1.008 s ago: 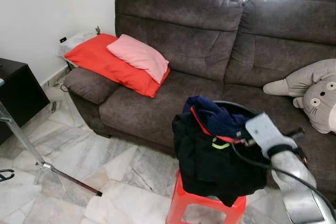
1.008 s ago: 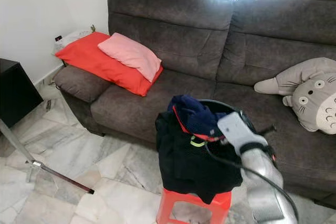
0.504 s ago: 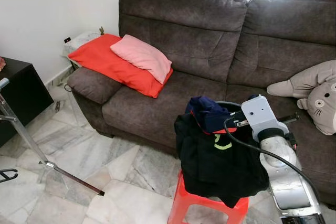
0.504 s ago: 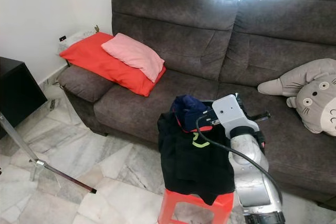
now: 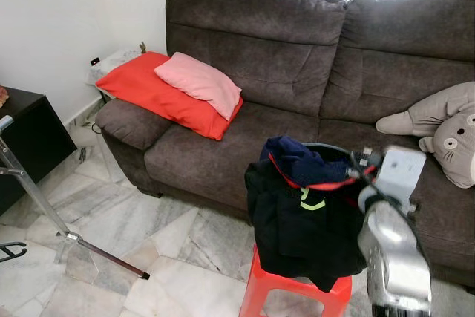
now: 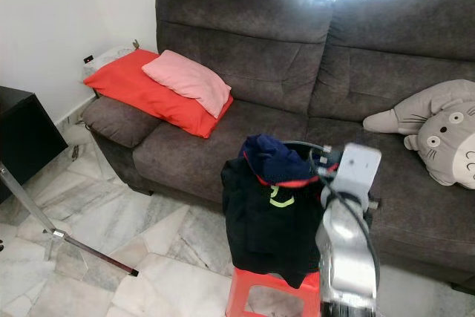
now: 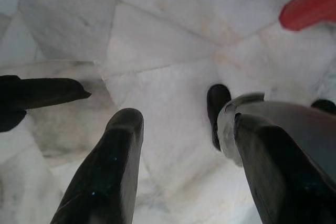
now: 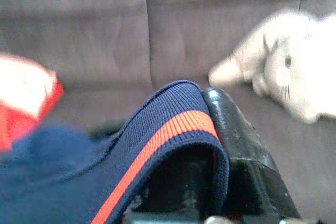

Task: Hang hanger

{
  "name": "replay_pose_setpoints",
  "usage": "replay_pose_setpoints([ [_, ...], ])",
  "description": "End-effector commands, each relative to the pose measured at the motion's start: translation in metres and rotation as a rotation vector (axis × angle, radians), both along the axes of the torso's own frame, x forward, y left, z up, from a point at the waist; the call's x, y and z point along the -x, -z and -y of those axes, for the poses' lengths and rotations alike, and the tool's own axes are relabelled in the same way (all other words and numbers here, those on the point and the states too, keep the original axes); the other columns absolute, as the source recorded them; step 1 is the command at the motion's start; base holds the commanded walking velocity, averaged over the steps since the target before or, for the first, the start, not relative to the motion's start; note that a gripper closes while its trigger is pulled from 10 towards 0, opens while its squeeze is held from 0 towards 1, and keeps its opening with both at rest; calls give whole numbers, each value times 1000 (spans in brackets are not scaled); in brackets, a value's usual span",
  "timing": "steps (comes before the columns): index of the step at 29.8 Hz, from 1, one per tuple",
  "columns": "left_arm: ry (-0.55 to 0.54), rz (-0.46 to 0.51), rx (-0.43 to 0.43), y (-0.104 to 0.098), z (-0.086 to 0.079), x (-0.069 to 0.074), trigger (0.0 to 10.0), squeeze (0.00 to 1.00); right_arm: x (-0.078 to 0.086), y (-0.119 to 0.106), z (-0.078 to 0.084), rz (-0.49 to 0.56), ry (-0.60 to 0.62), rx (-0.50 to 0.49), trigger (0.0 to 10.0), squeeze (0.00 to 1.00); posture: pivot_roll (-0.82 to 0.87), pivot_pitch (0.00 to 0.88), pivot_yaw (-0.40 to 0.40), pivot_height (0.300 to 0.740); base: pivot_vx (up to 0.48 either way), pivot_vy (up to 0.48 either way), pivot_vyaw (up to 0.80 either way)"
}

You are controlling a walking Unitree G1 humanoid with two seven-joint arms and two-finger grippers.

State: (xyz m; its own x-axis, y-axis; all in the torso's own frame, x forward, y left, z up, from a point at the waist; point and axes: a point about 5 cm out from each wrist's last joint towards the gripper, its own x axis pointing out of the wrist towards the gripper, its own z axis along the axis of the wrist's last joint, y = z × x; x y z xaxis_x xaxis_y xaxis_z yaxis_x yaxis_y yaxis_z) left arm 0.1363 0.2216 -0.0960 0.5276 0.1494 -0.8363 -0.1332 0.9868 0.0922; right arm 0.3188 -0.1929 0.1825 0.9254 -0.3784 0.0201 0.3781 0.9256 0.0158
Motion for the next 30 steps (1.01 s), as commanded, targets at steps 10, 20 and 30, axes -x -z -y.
replay_pose_setpoints([
  [10,-24,2,1,2,-2,9,10000,0,3,-15,3,108,21,41,10000,0,-40,0,32,740,0,0,219],
  [20,-26,-4,9,2,-2,10,10000,0,3,-23,5,143,25,99,10000,0,-37,0,28,740,0,0,788],
  [30,-18,138,-4,-16,-11,-28,10000,0,-1,-43,0,199,10,353,10000,0,-34,0,24,740,0,0,788],
])
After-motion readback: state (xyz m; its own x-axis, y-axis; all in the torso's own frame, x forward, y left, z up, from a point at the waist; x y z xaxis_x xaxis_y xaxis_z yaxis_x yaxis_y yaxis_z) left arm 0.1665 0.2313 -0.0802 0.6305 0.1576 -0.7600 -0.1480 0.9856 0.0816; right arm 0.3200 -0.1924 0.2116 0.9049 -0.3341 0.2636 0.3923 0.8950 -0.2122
